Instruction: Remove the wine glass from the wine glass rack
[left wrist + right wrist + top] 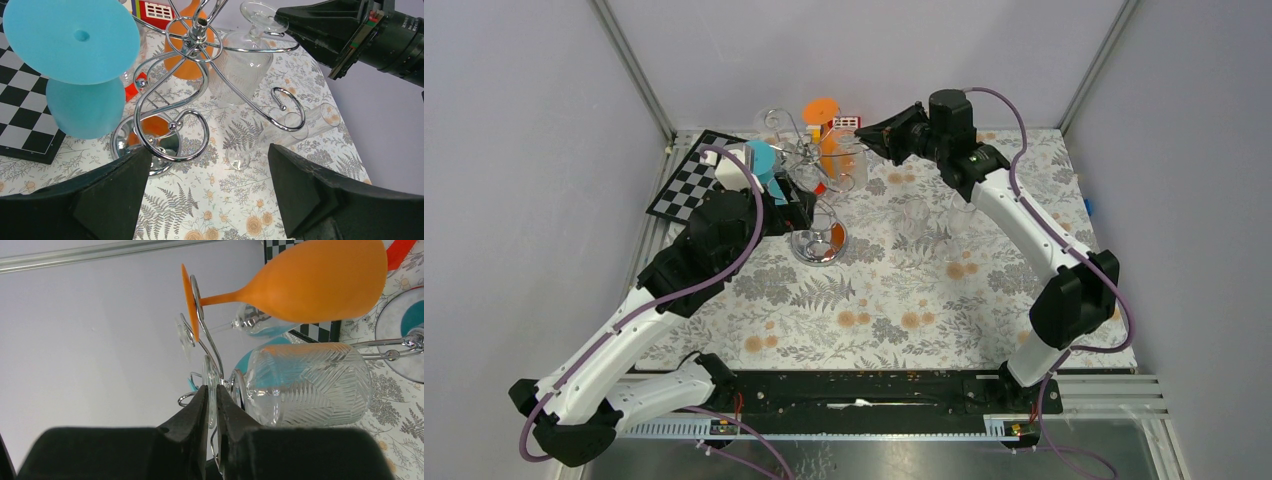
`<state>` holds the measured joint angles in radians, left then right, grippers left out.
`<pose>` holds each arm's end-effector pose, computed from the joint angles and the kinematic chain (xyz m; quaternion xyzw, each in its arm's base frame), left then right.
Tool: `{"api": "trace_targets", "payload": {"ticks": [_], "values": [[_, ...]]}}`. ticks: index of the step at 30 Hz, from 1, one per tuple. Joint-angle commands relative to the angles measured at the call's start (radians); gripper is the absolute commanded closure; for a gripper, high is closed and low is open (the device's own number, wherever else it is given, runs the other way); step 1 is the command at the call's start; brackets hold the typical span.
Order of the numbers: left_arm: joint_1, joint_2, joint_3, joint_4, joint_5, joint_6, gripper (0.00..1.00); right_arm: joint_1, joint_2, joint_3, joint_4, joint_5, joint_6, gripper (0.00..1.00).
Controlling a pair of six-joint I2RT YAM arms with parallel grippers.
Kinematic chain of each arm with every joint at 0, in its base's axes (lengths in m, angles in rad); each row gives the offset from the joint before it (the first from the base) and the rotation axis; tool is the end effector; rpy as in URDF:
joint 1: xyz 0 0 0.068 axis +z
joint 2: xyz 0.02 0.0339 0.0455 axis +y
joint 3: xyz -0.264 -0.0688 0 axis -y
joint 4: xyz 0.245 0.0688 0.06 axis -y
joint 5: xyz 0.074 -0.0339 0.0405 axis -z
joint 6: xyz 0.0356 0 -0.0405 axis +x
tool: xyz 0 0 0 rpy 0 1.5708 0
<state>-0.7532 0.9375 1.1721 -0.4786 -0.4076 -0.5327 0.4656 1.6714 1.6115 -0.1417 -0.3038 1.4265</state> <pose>0.1494 -0.1208 0.4158 -0.0390 0.7806 -0.2339 0.5782 0.3530 0.1893 0.3998 0.2691 0.7233 0.5756 0.2705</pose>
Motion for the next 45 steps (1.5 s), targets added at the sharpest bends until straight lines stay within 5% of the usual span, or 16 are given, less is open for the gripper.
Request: {"api": "trace_targets", "payload": {"ticks": [1,24,45], "values": [[0.007,-0.022,0.044,0.028,-0.005,-0.006,0.07,-0.008,-0.014,0.081,0.043,0.039,-0.012,1.0],[0.012,-0.028,0.031,0.032,-0.002,-0.013,0.07,-0.007,0.023,0.153,-0.041,0.152,-0.025,1.0],[0.012,-0.069,0.032,0.032,0.054,-0.037,0.07,-0.016,-0.166,0.021,-0.017,0.356,-0.121,1.0]]}}
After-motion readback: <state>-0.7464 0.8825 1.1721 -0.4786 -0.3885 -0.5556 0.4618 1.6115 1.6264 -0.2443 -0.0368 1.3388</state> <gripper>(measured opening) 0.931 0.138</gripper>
